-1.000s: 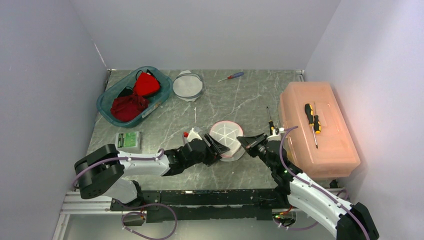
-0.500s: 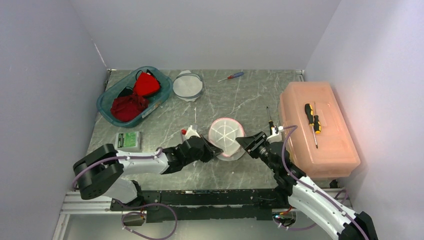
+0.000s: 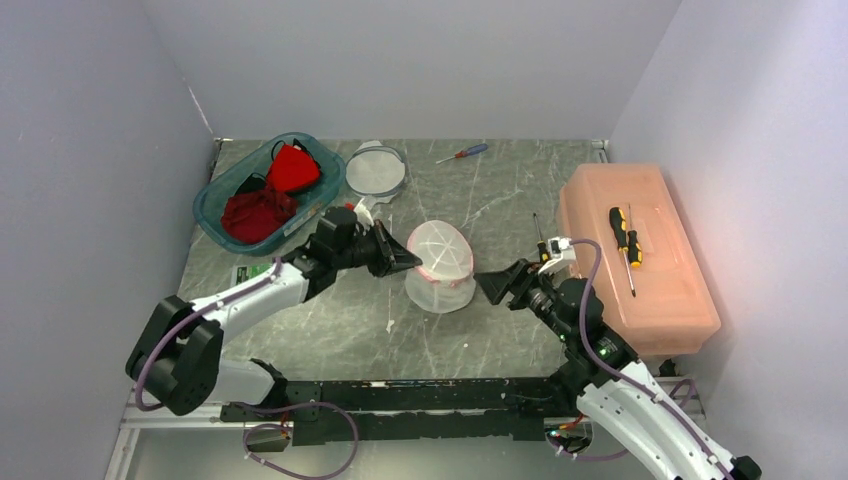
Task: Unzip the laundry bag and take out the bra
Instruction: Adjust the laundry bag at the center of the board.
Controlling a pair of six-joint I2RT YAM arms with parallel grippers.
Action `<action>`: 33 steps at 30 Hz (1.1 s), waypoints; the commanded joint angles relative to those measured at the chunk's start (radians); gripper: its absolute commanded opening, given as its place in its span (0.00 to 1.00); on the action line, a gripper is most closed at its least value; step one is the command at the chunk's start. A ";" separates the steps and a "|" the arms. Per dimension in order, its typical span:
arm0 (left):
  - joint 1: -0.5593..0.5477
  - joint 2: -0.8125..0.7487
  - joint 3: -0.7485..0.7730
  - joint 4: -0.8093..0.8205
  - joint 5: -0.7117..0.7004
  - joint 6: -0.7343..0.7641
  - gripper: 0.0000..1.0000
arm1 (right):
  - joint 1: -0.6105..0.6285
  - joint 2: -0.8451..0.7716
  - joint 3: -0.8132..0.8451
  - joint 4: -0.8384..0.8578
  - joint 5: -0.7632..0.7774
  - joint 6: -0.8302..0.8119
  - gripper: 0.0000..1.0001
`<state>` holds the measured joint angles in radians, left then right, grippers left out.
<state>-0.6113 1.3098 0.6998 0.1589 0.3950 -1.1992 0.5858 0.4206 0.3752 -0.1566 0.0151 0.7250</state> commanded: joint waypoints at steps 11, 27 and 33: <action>0.072 0.090 0.102 -0.028 0.354 0.158 0.03 | 0.008 0.149 -0.044 0.236 -0.366 -0.167 0.62; 0.146 -0.135 -0.040 -0.148 0.100 -0.142 0.03 | 0.009 0.273 -0.179 0.691 -0.499 -0.033 0.62; 0.160 -0.124 -0.052 -0.111 0.140 -0.175 0.03 | 0.009 0.373 -0.182 0.801 -0.495 -0.022 0.59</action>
<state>-0.4572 1.1885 0.6460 0.0181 0.5217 -1.3323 0.5907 0.7490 0.1692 0.4702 -0.4526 0.6907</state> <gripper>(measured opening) 0.050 0.601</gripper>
